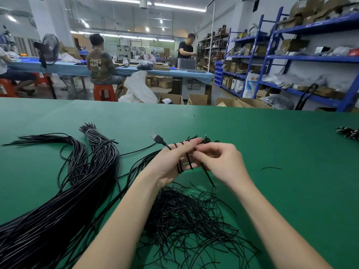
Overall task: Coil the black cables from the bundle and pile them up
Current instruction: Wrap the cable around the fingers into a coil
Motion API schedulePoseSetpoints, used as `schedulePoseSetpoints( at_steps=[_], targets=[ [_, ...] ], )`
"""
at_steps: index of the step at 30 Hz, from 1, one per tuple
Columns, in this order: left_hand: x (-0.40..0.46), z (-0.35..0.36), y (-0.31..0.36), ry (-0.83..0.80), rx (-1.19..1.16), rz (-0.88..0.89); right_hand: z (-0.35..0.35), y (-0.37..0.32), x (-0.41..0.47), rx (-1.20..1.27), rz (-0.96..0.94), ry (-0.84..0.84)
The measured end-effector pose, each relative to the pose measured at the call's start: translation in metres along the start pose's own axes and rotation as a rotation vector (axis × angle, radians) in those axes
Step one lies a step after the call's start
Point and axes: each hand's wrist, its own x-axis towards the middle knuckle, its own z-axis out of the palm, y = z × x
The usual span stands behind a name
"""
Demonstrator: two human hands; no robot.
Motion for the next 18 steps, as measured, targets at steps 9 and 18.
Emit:
schedulePoseSetpoints(
  at_steps=[9,18],
  targets=[
    [-0.001,-0.003,0.002,-0.063,-0.167,0.011,-0.011,0.004,-0.011,-0.029,0.084,-0.132],
    [0.000,-0.004,0.002,-0.111,-0.109,0.043,-0.014,0.012,-0.007,0.017,0.085,-0.193]
  ],
)
